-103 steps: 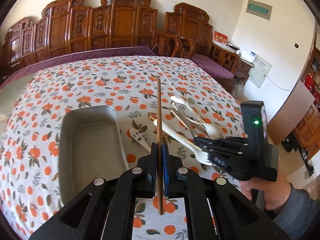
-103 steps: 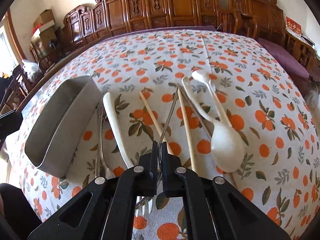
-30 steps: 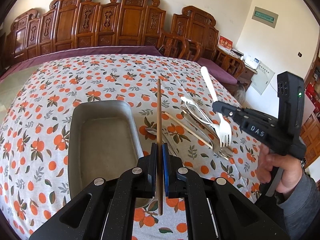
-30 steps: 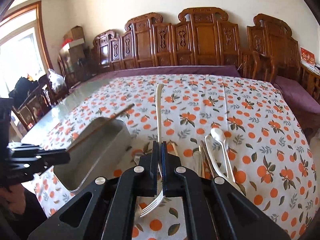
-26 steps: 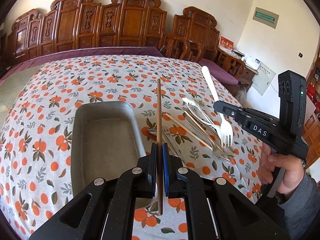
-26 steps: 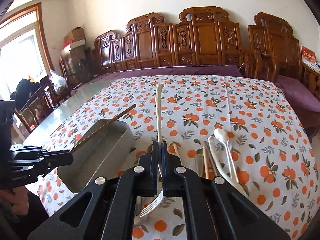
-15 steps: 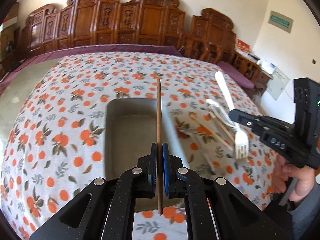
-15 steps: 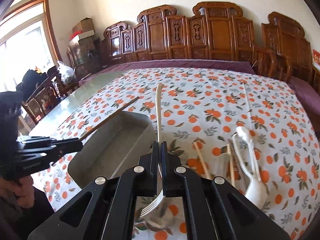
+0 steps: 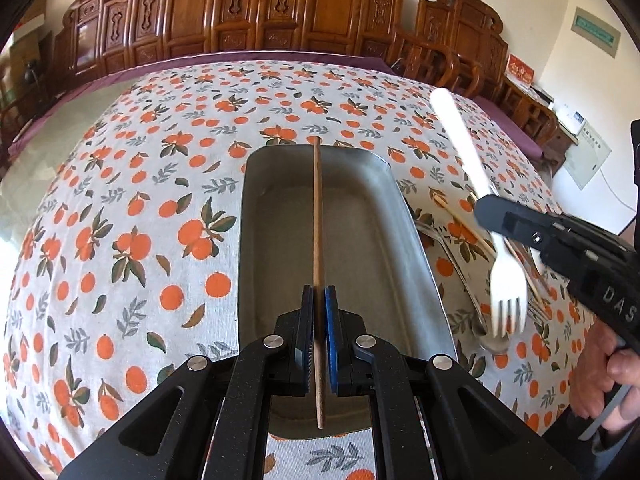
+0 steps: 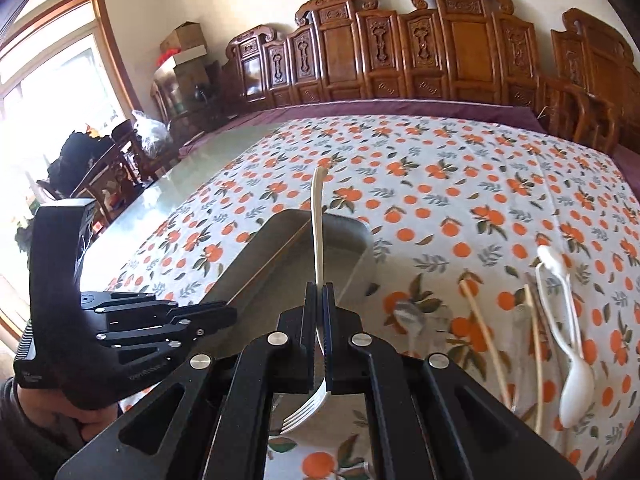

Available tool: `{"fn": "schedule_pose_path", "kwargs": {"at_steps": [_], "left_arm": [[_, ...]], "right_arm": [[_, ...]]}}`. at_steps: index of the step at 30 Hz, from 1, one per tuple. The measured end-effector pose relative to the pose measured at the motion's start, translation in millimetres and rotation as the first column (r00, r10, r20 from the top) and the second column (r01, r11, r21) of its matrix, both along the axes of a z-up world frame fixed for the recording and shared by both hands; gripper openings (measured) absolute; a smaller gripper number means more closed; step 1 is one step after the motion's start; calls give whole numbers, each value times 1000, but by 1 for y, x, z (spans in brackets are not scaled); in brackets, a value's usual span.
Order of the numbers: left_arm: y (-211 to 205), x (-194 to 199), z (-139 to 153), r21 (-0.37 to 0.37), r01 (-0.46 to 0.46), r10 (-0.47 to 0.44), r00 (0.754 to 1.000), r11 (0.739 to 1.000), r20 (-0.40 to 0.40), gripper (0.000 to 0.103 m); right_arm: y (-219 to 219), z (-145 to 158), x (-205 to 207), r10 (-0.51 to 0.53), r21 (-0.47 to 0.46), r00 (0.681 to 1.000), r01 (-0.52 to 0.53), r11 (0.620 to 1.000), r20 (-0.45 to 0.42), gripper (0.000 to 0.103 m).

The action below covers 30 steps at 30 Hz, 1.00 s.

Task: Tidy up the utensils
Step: 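Carry the chopstick into the grey tray and release it while the right gripper lifts the white fork, then lower the white plastic fork into the grey tray and open the right gripper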

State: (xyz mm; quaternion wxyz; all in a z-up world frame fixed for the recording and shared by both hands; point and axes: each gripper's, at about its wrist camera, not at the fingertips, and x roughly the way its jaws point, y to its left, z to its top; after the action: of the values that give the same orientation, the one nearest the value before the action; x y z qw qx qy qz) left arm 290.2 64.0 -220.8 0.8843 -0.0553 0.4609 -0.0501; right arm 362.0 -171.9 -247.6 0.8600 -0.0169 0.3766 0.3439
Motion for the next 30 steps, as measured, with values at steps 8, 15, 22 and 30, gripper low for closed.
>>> {"fn": "schedule_pose_path", "kwargs": {"at_steps": [8, 15, 22, 30], "left_arm": [[2, 0, 1, 3, 2, -2, 1000, 1000, -12, 4], [15, -4, 11, -23, -22, 22, 1000, 1000, 16, 4], [27, -6, 21, -21, -47, 48, 998, 999, 45, 4], [26, -6, 24, -23, -44, 45, 998, 999, 52, 5]], "right_arm": [[15, -7, -2, 12, -8, 1000, -12, 1000, -17, 4], [29, -13, 2, 14, -15, 999, -15, 1000, -43, 4], [46, -29, 11, 8, -24, 995, -11, 1000, -99, 4], [44, -34, 17, 7, -9, 992, -8, 1000, -123, 8]]}}
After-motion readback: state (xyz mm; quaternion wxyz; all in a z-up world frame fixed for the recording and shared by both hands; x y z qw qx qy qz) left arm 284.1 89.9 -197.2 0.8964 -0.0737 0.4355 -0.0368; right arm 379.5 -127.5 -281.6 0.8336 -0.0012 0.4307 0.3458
